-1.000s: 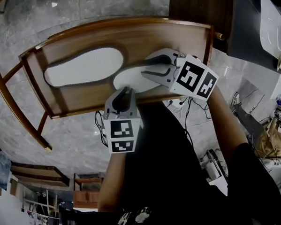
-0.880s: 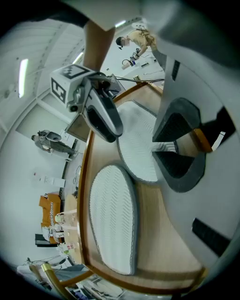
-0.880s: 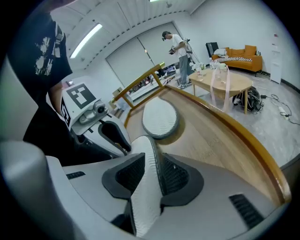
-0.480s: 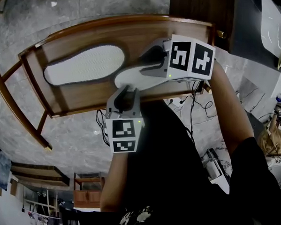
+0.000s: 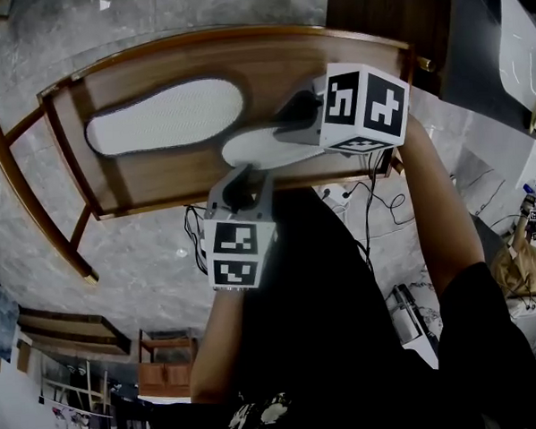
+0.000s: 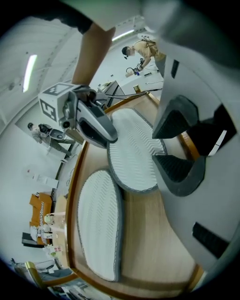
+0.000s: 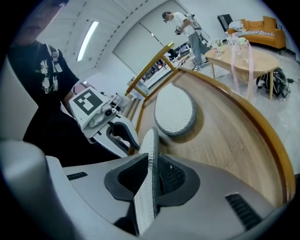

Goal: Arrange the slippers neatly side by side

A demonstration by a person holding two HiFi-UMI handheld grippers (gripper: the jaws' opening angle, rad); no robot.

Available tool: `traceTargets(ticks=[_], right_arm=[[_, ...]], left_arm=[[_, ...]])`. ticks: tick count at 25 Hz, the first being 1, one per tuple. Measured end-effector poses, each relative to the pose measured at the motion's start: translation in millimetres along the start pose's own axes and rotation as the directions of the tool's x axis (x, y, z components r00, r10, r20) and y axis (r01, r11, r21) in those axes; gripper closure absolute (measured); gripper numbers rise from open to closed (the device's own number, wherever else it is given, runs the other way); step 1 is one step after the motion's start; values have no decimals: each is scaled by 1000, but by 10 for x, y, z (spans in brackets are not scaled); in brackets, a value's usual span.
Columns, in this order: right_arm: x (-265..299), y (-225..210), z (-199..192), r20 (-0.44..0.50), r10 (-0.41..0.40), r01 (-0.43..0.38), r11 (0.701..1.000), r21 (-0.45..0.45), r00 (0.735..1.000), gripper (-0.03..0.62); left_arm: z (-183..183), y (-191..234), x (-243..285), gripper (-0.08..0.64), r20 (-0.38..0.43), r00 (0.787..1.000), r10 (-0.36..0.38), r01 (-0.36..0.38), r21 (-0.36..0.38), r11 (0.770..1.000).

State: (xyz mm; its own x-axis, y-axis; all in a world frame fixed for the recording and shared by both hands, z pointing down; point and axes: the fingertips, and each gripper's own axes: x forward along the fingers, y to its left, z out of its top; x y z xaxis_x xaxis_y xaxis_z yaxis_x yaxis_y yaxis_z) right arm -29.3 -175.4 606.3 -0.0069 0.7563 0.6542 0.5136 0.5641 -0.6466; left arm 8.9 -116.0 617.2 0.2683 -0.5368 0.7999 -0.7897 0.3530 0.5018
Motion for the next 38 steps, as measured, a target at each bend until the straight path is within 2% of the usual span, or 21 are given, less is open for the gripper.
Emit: traceTargets(ticks=[4, 6, 8, 9, 10, 12, 15, 18, 20, 22, 24, 27, 30, 32, 34, 38], right_arm=[[-171, 113, 56, 54, -77, 77, 997, -3, 996, 543], [-277, 173, 63, 79, -130, 130, 991, 16, 988, 552], [-439, 173, 54, 117, -227, 221, 973, 62, 967, 558], [-544, 147, 55, 145, -299, 287, 953, 100, 943, 558], [-658, 111, 58, 178, -383, 358, 921, 156, 907, 558], [-894, 32, 38, 236, -549, 467, 822, 325, 802, 563], [-1165, -45, -88, 269, -721, 495, 652, 574, 638, 565], [-1311, -69, -253, 232, -842, 522, 493, 696, 487, 565], [-1326, -58, -270, 214, -892, 551, 420, 721, 399, 565], [-1282, -35, -241, 214, -915, 551, 379, 743, 342, 565], [-1236, -12, -219, 222, -926, 521, 358, 775, 305, 565], [-1216, -2, -177, 229, -937, 484, 334, 809, 264, 565], [-1248, -26, -125, 231, -947, 511, 315, 800, 223, 565], [-1228, -26, -65, 245, -947, 525, 318, 790, 206, 563], [-1189, -18, 2, 268, -942, 515, 334, 789, 201, 563], [-1122, -33, 117, 316, -928, 475, 372, 797, 197, 544]], left_arm=[[99, -73, -58, 454, 32, 999, -22, 22, 6, 1000], [196, -160, -97, 454, 57, 998, -29, 27, 36, 999], [343, -268, -117, 454, 91, 995, -39, 33, 69, 997], [428, -317, -113, 457, 107, 993, -52, 43, 82, 996], [514, -360, -99, 460, 118, 991, -69, 58, 97, 994], [682, -432, -41, 460, 125, 987, -101, 83, 147, 986], [940, -516, 85, 471, 123, 985, -125, 92, 244, 966], [1186, -526, 217, 477, 131, 984, -123, 75, 323, 944], [1300, -472, 292, 482, 134, 985, -106, 51, 361, 931], [1370, -399, 346, 483, 133, 988, -80, 22, 393, 919], [1413, -341, 399, 486, 135, 989, -56, -6, 420, 907], [1498, -292, 446, 491, 164, 986, -29, -48, 448, 893], [1588, -236, 483, 497, 196, 981, -19, -69, 433, 899], [1611, -181, 499, 497, 202, 979, -14, -70, 403, 912], [1622, -134, 493, 497, 209, 978, -8, -74, 381, 922], [1668, -23, 396, 487, 231, 973, 7, -96, 376, 922]])
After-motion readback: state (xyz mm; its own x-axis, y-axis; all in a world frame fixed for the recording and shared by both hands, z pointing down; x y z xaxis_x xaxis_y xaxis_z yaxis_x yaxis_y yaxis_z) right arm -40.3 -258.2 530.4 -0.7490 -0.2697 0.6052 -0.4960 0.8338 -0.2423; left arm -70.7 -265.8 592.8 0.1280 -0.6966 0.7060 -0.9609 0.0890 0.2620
